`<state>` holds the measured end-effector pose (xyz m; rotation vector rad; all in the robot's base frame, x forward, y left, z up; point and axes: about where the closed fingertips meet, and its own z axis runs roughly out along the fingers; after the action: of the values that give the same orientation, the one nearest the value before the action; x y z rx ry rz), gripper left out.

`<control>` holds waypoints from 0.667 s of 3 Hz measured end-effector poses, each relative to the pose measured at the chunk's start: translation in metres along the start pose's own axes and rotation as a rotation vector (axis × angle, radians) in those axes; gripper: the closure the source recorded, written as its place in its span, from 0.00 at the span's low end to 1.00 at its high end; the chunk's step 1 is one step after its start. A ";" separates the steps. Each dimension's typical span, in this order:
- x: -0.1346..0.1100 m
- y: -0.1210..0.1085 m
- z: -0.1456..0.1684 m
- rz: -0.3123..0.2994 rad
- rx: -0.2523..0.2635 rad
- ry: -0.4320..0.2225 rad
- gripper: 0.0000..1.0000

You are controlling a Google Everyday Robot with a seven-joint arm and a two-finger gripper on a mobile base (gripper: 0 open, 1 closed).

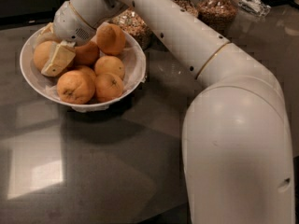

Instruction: Pick orange from white bowl

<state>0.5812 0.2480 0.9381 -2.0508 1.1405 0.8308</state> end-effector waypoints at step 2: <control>-0.005 0.017 -0.042 -0.030 0.092 -0.041 1.00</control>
Offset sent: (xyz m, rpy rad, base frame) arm -0.0083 -0.0832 0.0477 0.1451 -0.0894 -0.1007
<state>0.5735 0.2104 0.9629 -1.9624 1.1023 0.7881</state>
